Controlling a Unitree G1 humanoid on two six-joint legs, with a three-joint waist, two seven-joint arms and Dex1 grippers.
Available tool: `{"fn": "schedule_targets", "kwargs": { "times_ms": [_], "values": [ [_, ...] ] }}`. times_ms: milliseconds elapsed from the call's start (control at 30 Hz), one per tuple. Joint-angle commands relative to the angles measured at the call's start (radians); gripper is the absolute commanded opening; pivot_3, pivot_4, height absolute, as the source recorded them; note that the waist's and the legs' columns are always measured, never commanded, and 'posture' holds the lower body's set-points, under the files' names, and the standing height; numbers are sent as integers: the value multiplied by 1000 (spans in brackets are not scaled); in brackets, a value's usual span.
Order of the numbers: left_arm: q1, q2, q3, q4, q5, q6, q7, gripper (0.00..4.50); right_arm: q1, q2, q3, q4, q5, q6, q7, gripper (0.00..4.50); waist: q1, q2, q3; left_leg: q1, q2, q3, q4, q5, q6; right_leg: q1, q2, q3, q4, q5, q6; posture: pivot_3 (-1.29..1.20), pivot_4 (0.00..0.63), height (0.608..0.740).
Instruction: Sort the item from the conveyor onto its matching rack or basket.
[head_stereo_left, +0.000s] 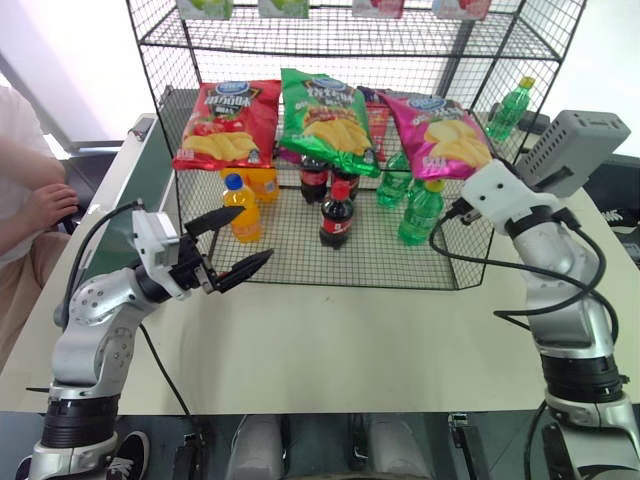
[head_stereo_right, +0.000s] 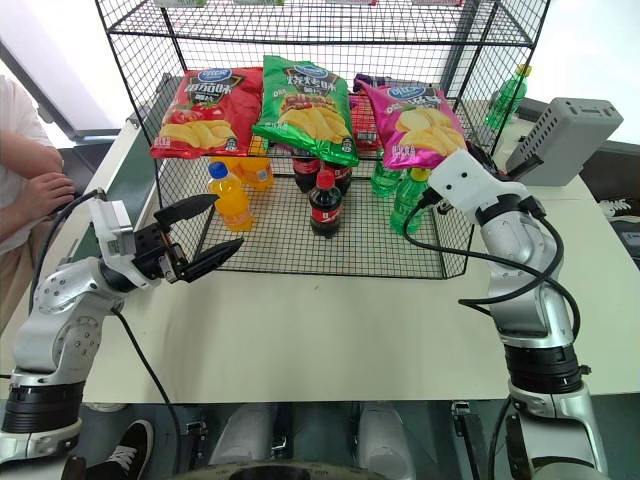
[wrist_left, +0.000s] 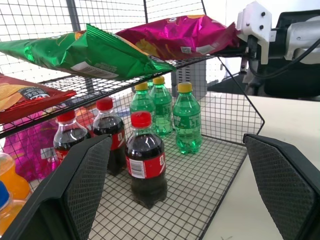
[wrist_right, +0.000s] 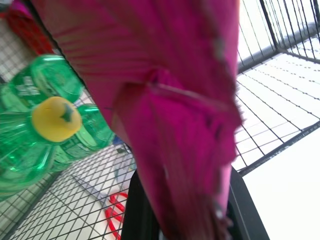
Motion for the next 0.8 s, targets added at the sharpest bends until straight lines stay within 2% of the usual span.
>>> {"fn": "schedule_targets", "kwargs": {
  "times_ms": [33,267,800],
  "values": [
    [-9,-7,4,-23,1,-25,10,4462,-59,8,-12,-15,-18,37,-45,0,-2,0,0,0,0,0,0,0,0,0,0,0,0,0,0,0,150,740],
    [-17,-23,-12,-26,2,-24,21,4462,-115,21,25,61,-2,49,-70,0,-11,0,0,0,0,0,0,0,0,0,1,0,0,0,0,0,150,740],
    [11,-36,5,-43,-29,-3,68,4462,-224,21,60,265,57,-70,-121,0,-20,0,0,0,0,0,0,0,0,0,0,0,0,0,0,0,150,740]
  ]
}}
